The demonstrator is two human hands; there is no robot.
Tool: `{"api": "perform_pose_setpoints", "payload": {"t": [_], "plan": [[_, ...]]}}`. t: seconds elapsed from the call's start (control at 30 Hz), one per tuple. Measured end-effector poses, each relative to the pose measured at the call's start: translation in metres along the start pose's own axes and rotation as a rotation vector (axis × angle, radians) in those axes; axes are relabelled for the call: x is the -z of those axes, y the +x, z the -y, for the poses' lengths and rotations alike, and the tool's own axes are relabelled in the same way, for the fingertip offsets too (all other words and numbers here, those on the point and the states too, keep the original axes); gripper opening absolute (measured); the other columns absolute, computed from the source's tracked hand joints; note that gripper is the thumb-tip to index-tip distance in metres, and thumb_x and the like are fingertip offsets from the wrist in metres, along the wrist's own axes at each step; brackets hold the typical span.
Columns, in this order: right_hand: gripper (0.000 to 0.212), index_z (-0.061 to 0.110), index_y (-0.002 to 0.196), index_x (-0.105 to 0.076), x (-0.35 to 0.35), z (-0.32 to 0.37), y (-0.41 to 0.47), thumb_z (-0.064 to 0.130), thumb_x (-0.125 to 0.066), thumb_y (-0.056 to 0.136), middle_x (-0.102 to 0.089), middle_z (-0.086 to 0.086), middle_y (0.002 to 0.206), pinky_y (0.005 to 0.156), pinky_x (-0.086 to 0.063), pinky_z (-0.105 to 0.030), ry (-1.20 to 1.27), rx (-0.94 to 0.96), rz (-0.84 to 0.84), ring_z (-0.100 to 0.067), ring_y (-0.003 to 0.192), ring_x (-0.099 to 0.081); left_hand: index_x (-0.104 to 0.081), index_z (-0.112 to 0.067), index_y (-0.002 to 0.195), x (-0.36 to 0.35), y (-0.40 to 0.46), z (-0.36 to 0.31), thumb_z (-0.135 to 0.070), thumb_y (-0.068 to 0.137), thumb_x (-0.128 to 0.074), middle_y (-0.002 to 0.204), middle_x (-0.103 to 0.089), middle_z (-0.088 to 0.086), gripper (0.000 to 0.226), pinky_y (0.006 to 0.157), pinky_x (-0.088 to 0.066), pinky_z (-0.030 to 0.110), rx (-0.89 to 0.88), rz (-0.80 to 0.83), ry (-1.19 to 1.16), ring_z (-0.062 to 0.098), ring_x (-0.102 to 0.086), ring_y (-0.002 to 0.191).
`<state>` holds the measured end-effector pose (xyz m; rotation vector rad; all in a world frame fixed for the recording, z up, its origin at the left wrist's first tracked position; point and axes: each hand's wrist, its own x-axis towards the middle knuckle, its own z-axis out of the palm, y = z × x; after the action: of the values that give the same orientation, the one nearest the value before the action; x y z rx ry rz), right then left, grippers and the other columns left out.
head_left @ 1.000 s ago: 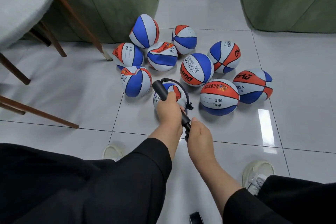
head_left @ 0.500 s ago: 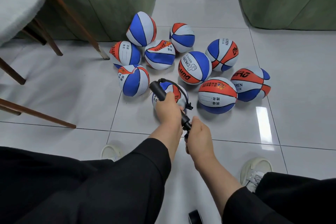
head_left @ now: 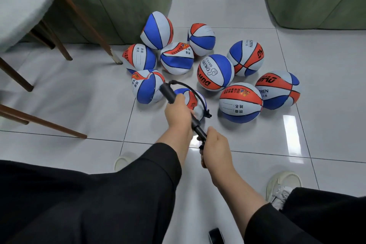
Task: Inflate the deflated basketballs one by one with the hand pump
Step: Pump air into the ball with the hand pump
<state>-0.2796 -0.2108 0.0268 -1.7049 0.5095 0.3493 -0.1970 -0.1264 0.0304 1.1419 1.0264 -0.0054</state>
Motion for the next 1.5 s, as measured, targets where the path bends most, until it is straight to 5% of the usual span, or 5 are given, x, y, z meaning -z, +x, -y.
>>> {"api": "perform_pose_setpoints", "payload": {"t": [0.13, 0.77, 0.97, 1.27, 1.5], "plan": [[0.03, 0.012, 0.074, -0.044, 0.007, -0.005, -0.002, 0.036, -0.035, 0.09, -0.047, -0.005, 0.06, 0.063, -0.033, -0.039, 0.026, -0.057, 0.013, -0.024, 0.062, -0.038, -0.061, -0.013, 0.102, -0.001, -0.012, 0.022, -0.032, 0.09, -0.057, 0.062, -0.057, 0.004, 0.023, 0.059, -0.049, 0.03, -0.042, -0.033, 0.03, 0.022, -0.053, 0.053], [0.02, 0.023, 0.061, -0.04, 0.003, 0.006, 0.0, 0.037, -0.033, 0.073, -0.041, -0.007, 0.063, 0.061, -0.029, -0.041, -0.027, -0.011, -0.005, -0.023, 0.065, -0.033, -0.062, -0.013, 0.096, 0.0, -0.018, 0.005, -0.035, 0.093, -0.059, 0.055, -0.056, 0.0, 0.022, 0.05, -0.046, 0.023, -0.008, 0.002, 0.043, 0.018, -0.052, 0.046], [0.044, -0.003, 0.077, -0.057, 0.004, 0.004, -0.005, 0.035, -0.035, 0.079, -0.05, 0.001, 0.059, 0.06, -0.033, -0.033, -0.042, 0.012, 0.032, -0.023, 0.06, -0.039, -0.061, -0.014, 0.096, 0.004, -0.006, -0.012, -0.032, 0.092, -0.062, 0.052, -0.051, -0.001, 0.019, 0.06, -0.051, 0.031, -0.015, 0.041, 0.022, 0.019, -0.051, 0.05], [0.04, 0.006, 0.074, -0.068, 0.007, -0.001, -0.011, 0.021, -0.04, 0.099, -0.06, 0.003, 0.062, 0.061, -0.036, -0.031, -0.092, 0.014, 0.045, -0.022, 0.063, -0.048, -0.06, -0.015, 0.1, 0.019, 0.016, -0.035, -0.035, 0.094, -0.06, 0.059, -0.051, -0.001, 0.02, 0.054, -0.048, 0.025, -0.003, -0.012, 0.015, 0.017, -0.049, 0.053], [0.044, 0.002, 0.073, -0.055, 0.004, 0.005, -0.005, 0.04, -0.032, 0.078, -0.052, -0.001, 0.059, 0.06, -0.035, -0.036, -0.048, 0.007, -0.001, -0.024, 0.062, -0.041, -0.059, -0.014, 0.098, 0.001, -0.01, -0.003, -0.038, 0.092, -0.06, 0.052, -0.053, -0.001, 0.024, 0.051, -0.046, 0.025, 0.006, 0.05, 0.043, 0.019, -0.05, 0.05]]}}
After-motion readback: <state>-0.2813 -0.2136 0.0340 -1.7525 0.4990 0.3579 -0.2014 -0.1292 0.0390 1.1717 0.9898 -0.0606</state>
